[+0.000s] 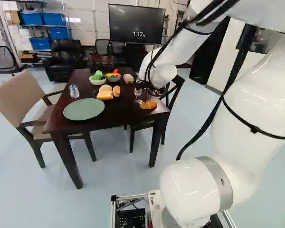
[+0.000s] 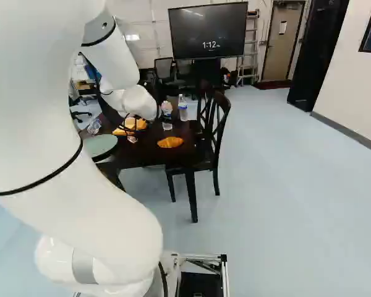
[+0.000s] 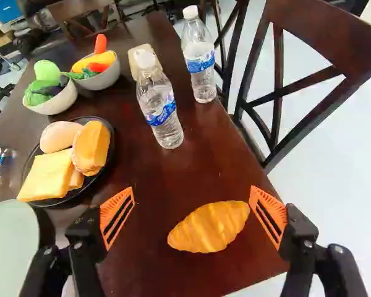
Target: Move the croissant to the empty plate
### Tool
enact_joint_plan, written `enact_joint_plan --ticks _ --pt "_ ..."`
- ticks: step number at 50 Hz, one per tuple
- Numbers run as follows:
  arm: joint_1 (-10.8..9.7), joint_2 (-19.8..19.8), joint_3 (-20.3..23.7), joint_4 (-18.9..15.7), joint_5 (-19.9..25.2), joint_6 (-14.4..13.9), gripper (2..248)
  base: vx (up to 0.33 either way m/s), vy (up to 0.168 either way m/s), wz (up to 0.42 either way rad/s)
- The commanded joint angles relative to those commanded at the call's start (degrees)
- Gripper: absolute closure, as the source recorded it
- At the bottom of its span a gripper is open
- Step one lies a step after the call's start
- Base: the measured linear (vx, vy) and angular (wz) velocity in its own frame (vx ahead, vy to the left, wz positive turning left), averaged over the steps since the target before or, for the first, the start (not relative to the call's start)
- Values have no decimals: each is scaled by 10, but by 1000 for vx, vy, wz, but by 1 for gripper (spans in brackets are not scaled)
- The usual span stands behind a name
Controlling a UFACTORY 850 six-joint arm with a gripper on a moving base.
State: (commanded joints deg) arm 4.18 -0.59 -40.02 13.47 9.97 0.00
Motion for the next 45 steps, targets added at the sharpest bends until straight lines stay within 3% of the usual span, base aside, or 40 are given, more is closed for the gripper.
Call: enact_joint_plan --ticks 45 --pt "-27 -16 -83 31 -207 0 3 0 0 0"
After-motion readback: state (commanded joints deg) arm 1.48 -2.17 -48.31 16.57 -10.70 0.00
